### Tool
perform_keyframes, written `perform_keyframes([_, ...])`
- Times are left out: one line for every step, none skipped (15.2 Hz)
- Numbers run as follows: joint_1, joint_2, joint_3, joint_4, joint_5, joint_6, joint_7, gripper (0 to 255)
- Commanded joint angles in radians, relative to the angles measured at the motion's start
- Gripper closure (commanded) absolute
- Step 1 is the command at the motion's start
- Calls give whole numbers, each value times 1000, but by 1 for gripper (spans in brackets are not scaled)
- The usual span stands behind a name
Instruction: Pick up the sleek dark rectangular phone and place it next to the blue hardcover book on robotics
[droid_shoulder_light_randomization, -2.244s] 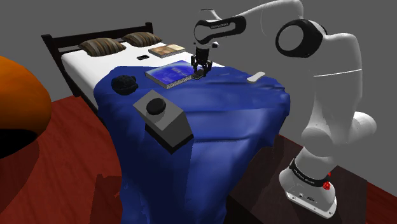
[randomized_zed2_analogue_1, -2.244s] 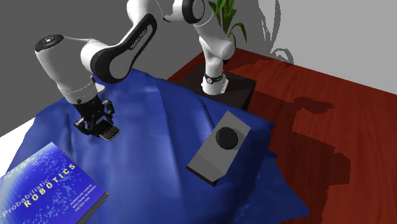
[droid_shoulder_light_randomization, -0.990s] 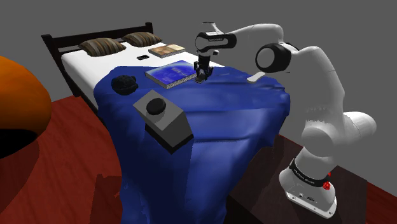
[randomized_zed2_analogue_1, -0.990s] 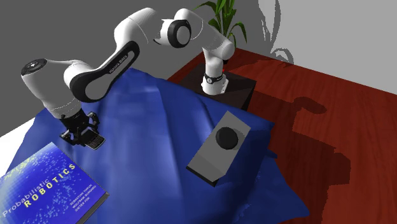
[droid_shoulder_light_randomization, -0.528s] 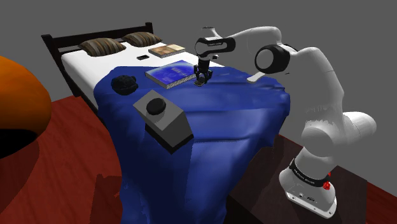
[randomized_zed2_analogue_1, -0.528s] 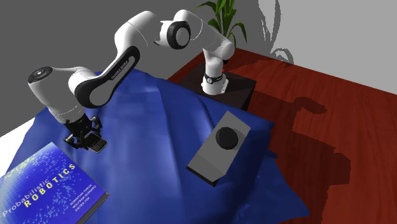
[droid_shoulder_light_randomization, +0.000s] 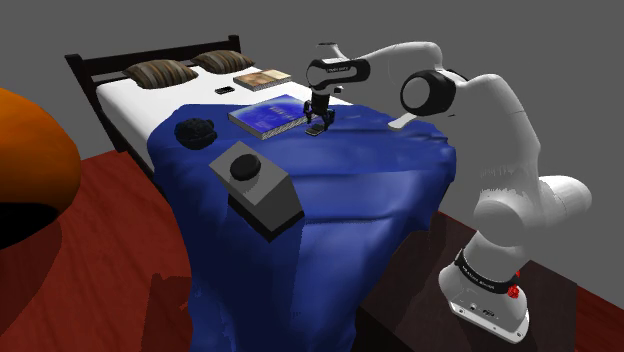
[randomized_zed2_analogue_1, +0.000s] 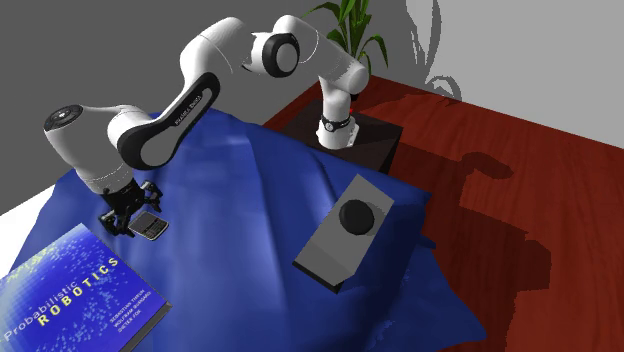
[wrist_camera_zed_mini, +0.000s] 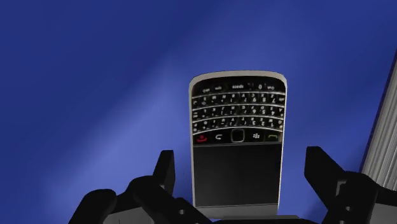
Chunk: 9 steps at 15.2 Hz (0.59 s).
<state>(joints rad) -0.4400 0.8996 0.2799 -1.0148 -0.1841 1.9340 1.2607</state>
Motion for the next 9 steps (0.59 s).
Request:
perform_keyframes([0, 0, 0, 0, 0, 0, 0, 0])
perform_keyframes([0, 0, 0, 0, 0, 0, 0, 0])
perform_keyframes([0, 0, 0, 0, 0, 0, 0, 0])
perform_keyframes([0, -12, 2, 14, 2, -25, -2, 0])
perform_keyframes([0, -21, 3, 30, 4, -51, -3, 0])
perform_keyframes([1, -29, 5, 50, 6, -79, -5, 0])
perform_keyframes([2, -34, 5, 69, 8, -102, -7, 0])
perform_keyframes([2, -34, 5, 69, 8, -102, -7, 0])
perform_keyframes([2, -35, 5, 68, 8, -101, -7, 0])
